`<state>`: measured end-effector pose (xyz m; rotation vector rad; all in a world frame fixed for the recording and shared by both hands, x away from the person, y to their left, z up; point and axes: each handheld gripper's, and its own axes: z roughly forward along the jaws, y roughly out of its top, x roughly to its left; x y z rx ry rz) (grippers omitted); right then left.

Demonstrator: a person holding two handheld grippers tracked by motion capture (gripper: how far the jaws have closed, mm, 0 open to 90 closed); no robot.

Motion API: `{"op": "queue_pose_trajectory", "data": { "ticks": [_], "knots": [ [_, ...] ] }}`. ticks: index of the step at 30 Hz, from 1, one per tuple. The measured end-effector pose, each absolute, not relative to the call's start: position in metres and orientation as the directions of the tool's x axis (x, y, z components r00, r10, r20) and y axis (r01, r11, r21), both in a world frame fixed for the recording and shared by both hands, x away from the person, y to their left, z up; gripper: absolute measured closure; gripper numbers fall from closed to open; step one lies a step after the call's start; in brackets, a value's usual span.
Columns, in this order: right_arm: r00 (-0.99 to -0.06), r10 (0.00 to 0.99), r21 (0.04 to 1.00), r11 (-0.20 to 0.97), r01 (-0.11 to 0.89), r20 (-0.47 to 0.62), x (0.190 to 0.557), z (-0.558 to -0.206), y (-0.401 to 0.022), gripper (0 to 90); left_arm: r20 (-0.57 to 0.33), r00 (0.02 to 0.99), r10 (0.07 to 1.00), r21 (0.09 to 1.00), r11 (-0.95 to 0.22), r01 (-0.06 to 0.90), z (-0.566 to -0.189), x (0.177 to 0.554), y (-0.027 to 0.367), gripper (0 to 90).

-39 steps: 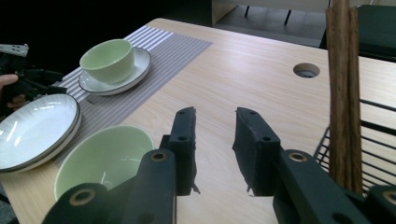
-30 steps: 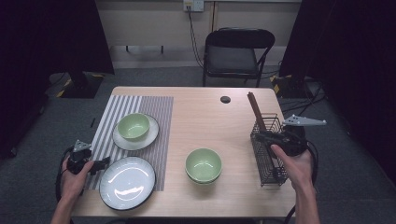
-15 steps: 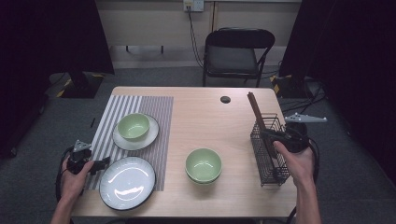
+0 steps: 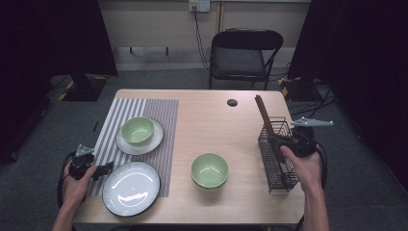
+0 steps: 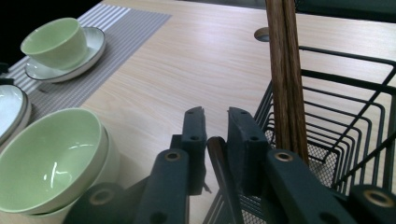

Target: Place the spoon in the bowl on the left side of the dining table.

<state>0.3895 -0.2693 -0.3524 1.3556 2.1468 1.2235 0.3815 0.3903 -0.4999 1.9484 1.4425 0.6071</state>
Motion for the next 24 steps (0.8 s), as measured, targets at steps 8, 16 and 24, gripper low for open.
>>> {"op": "queue_pose_trajectory", "data": {
  "ticks": [8,16,24],
  "knots": [
    [-0.499,0.851,0.806,0.176,0.565,0.164,0.3865,-0.3499,-0.2702,81.9,-0.004,0.294,0.956,0.719,-0.201,0.665,-0.4999,0.3814,0.3903,13.7],
    [-0.500,0.848,0.813,0.160,0.560,0.177,0.3846,-0.3502,-0.2747,81.8,-0.004,0.294,0.956,0.720,-0.201,0.665,-0.4999,0.3815,0.3903,13.7],
    [-0.505,0.844,0.820,0.153,0.552,0.183,0.3859,-0.3508,-0.2729,80.5,-0.004,0.294,0.956,0.720,-0.201,0.665,-0.4999,0.3815,0.3903,13.7]
  ]
}}
